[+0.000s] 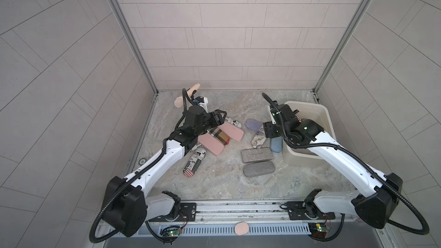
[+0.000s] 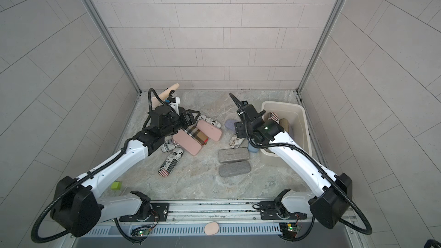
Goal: Put the glasses cases into the storage boxes
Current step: Place the glasses case in the storage box, then pick up the glasses case at the center of the board.
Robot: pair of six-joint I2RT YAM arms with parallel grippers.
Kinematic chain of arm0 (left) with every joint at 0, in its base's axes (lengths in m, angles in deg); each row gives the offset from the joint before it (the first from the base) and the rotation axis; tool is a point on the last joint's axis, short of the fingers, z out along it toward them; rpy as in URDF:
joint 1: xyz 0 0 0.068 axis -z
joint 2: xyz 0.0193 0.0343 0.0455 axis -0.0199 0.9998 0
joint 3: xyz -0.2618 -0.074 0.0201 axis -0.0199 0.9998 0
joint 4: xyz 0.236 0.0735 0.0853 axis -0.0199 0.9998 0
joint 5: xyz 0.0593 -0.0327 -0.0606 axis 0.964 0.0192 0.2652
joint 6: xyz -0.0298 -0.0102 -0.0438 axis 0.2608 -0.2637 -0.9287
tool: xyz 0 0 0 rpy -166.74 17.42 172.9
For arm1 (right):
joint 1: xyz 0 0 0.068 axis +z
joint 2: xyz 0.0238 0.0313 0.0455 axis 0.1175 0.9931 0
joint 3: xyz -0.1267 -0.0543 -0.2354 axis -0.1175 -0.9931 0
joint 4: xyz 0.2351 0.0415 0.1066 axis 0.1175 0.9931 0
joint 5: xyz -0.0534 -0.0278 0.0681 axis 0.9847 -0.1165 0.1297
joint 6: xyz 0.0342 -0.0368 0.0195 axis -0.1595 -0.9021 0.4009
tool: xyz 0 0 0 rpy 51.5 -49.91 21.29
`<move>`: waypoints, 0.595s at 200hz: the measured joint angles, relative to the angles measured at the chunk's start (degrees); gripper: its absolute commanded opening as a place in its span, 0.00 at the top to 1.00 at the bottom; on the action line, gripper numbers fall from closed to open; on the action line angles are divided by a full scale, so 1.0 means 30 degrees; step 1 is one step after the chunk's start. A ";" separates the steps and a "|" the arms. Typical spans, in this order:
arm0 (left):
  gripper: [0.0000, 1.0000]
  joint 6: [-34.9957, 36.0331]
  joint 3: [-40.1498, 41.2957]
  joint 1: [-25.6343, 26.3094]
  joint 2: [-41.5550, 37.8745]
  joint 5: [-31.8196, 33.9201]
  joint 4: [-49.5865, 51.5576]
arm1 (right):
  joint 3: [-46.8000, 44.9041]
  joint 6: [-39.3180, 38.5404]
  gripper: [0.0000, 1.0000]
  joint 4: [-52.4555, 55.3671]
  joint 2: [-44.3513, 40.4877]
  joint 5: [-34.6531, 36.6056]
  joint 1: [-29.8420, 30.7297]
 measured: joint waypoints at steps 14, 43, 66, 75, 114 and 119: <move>0.31 0.0313 -0.0036 0.0000 -0.0160 0.0503 0.0306 | 0.0000 0.0284 0.28 -0.0029 0.0510 0.0153 0.0729; 0.31 0.1086 -0.0189 0.0000 -0.0335 0.1472 0.1071 | -0.0189 0.0772 0.26 -0.0073 0.1042 0.0576 0.2193; 0.31 0.1741 -0.0619 0.0000 -0.0342 0.2164 0.1741 | -0.0758 0.1115 0.26 0.0000 0.1078 0.0736 0.3417; 0.31 0.1989 -0.0882 0.0000 -0.0342 0.2477 0.2127 | -0.1173 0.1217 0.26 0.0029 0.1078 0.0736 0.3847; 0.31 0.2769 -0.2339 0.0000 -0.0860 0.4109 0.4116 | -0.3650 0.1647 0.26 0.0342 0.1078 0.0699 0.5246; 0.31 0.2761 -0.2331 0.0000 -0.1151 0.4248 0.4299 | -0.3956 0.1668 0.26 0.0393 0.1078 0.0670 0.5348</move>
